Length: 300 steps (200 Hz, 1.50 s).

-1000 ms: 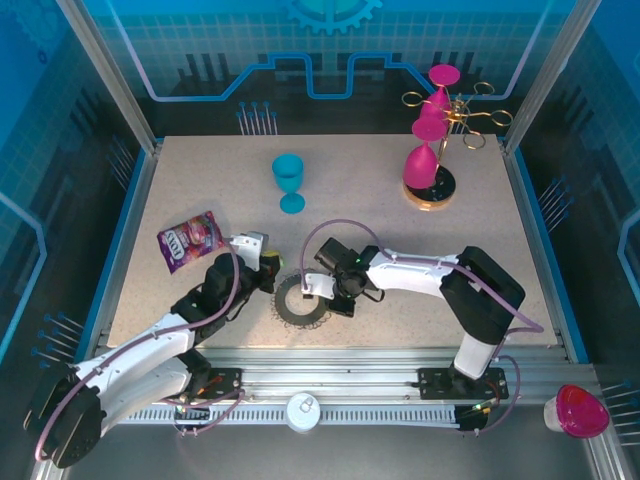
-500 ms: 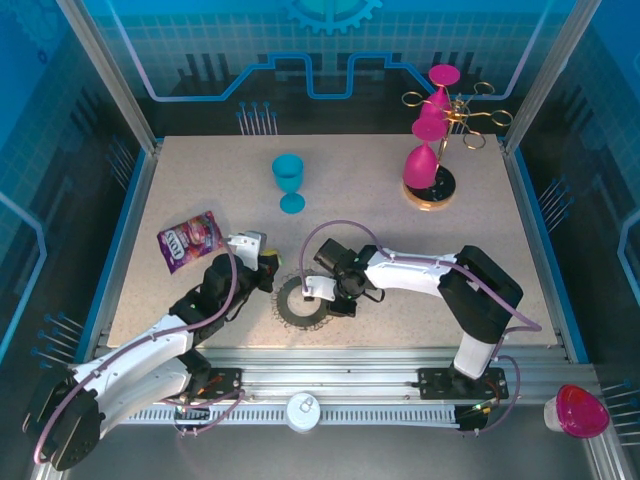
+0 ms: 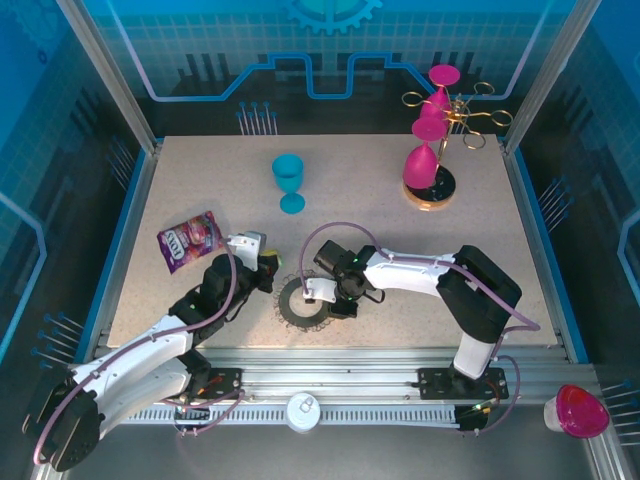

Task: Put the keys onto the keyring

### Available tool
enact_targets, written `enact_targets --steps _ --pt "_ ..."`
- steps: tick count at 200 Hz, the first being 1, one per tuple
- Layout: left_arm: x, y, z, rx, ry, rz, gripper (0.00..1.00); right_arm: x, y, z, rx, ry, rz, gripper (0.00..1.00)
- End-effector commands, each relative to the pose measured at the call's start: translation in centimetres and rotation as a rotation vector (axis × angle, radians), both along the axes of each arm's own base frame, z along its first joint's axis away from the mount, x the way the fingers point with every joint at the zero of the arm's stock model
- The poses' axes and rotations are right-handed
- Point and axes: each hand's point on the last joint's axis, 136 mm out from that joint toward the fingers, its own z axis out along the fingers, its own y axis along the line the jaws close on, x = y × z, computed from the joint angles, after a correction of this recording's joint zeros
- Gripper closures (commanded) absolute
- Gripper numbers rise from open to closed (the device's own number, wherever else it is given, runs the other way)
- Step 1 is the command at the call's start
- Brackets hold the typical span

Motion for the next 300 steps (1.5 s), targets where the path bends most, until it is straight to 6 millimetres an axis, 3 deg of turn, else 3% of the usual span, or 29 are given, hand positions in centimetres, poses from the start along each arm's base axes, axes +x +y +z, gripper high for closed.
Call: enact_targets --steps 1,63,114,202,253,300 --pt "-0.1 0.5 -0.4 0.024 -0.005 0.011 1.00 -0.4 -0.3 0.3 -0.032 -0.007 0.024 0.81" --pt "-0.1 0.6 -0.4 0.025 -0.007 0.012 1.00 -0.2 -0.4 0.8 -0.012 -0.026 0.018 0.82" --pt "-0.1 0.6 -0.4 0.026 -0.007 0.013 1.00 -0.3 -0.9 0.8 -0.024 -0.027 0.018 0.92" --pt "-0.2 0.6 -0.3 0.031 -0.009 0.012 1.00 -1.1 -1.4 0.3 -0.047 0.012 0.024 0.85" --pt "-0.2 0.7 -0.3 0.030 -0.011 0.013 1.00 -1.1 -1.6 0.0 -0.056 0.013 0.024 0.85" --pt "-0.2 0.7 -0.2 0.033 -0.012 0.011 1.00 -1.1 -1.3 0.1 -0.042 0.010 0.031 0.99"
